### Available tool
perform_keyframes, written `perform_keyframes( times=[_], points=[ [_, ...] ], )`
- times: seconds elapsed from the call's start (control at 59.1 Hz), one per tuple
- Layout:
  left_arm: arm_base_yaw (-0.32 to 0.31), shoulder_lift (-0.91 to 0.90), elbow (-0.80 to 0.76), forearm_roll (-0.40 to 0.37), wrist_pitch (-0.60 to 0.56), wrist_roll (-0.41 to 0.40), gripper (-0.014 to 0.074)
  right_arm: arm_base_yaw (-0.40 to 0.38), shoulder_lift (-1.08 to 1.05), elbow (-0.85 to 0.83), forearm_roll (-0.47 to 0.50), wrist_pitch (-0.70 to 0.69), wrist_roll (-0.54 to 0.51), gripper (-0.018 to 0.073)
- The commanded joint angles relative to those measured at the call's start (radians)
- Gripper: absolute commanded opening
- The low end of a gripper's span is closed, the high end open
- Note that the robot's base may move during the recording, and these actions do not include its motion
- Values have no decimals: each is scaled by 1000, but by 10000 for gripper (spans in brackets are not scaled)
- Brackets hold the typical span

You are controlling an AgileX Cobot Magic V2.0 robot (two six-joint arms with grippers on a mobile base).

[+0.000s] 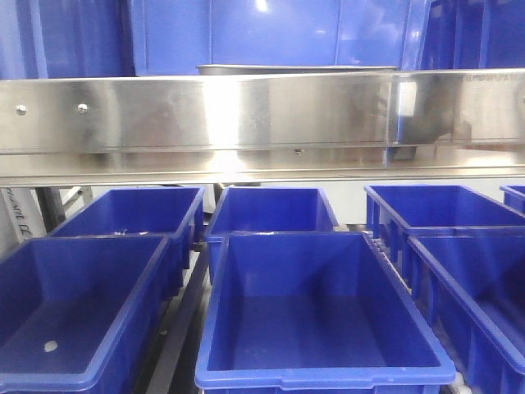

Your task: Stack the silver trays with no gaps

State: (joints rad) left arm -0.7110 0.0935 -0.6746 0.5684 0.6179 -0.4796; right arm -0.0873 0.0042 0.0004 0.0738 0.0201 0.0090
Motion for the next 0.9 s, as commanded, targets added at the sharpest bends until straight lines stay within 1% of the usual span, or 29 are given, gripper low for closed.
perform_keyframes(
  times=[0.0,0.406,0.49,0.541,0.592,0.659,0.71,0.761,0.795,0.812,0.829,0.845,0.879],
  points=[
    [0,-7,1,2,-11,-3,-3,3,-4,0,2,-13,-9,-79],
    [5,-7,1,2,-11,-3,-3,3,-4,0,2,-13,-9,-79],
    [49,-7,1,-12,-11,-3,-3,3,-4,0,2,-13,-9,-79],
    [97,-7,1,-48,-13,-3,-3,3,-4,0,2,-13,-9,-79],
    [155,-9,1,-57,-26,-3,-3,3,-4,0,2,-13,-9,-79],
    [250,-9,1,-132,-34,3,-3,3,-4,0,2,-13,-9,-79],
    [333,-9,6,-183,-45,39,-3,3,-4,0,2,-13,-9,-79],
    [404,-9,17,-245,-67,138,-3,3,-4,0,2,-13,-9,-79],
    [452,-9,30,-307,-104,228,-3,3,-4,0,2,-13,-9,-79],
    [480,-9,41,-348,-126,284,-3,3,-4,0,2,-13,-9,-79],
    [497,-9,49,-377,-134,322,-3,3,-4,0,2,-13,-9,-79],
    [522,-9,62,-424,-163,374,-3,3,-4,0,2,-13,-9,-79],
    [561,-9,85,-502,-197,447,-3,3,-4,0,2,-13,-9,-79]
  ],
)
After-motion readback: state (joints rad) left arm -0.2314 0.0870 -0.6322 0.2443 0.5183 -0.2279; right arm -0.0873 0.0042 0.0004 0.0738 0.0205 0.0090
